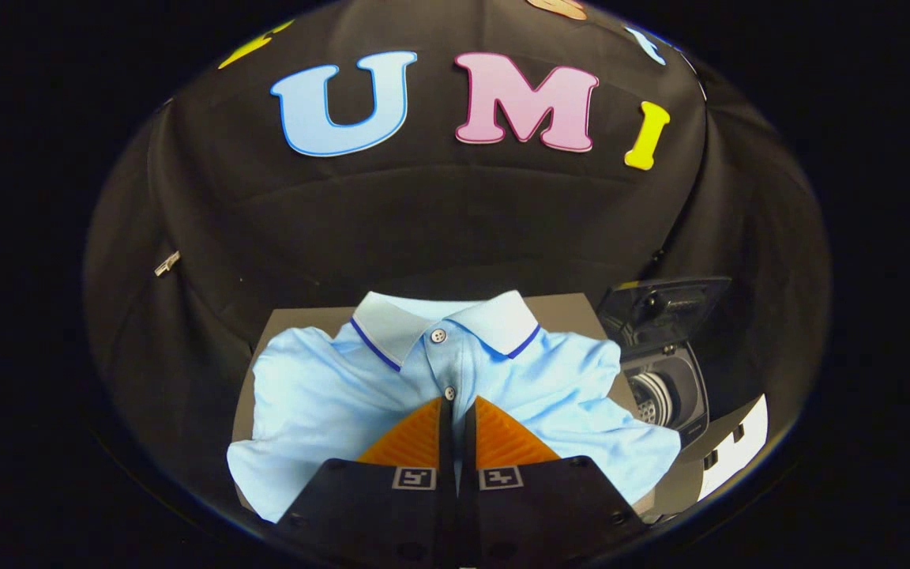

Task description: Put the clothes into the washing machine and then close the washing machine lid.

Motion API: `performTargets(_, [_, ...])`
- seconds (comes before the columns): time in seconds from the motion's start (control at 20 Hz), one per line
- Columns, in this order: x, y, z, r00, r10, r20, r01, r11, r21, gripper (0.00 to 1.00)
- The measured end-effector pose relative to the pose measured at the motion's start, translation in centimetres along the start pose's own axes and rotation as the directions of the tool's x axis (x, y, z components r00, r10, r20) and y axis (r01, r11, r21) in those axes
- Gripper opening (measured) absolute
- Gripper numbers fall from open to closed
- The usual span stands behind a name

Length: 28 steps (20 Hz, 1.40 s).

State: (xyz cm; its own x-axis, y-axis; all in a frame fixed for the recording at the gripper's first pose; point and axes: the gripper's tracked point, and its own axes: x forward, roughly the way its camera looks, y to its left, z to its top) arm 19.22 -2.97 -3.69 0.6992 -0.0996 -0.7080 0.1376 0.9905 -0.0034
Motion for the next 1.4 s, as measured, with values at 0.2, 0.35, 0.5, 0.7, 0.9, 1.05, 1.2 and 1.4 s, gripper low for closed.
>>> performTargets(0.2, [-2.7,-0.5,2.4,0.996,-0.01,0.091,0.014,0.999,-0.041,0.05])
performTargets(0.35, [-4.6,-2.0,4.2,0.989,-0.012,0.15,0.022,0.998,-0.064,0.05])
performTargets(0.5, [-6.6,-3.6,6.2,0.979,0.008,0.205,0.005,0.998,-0.064,0.05])
performTargets(0.7, [-8.5,-7.6,8.2,0.969,0.013,0.247,0.006,0.997,-0.078,0.05])
performTargets(0.9, [-9.3,-12.2,10.1,0.96,0.022,0.28,-0.003,0.998,-0.068,0.05])
performTargets(1.05, [-9.6,-16.1,11.2,0.953,0.014,0.301,0.006,0.998,-0.064,0.05])
performTargets(1.2, [-9.7,-20.7,12.1,0.945,-0.04,0.323,0.068,0.995,-0.077,0.05])
performTargets(1.4, [-8.5,-25.3,12.7,0.941,-0.079,0.329,0.105,0.993,-0.062,0.05])
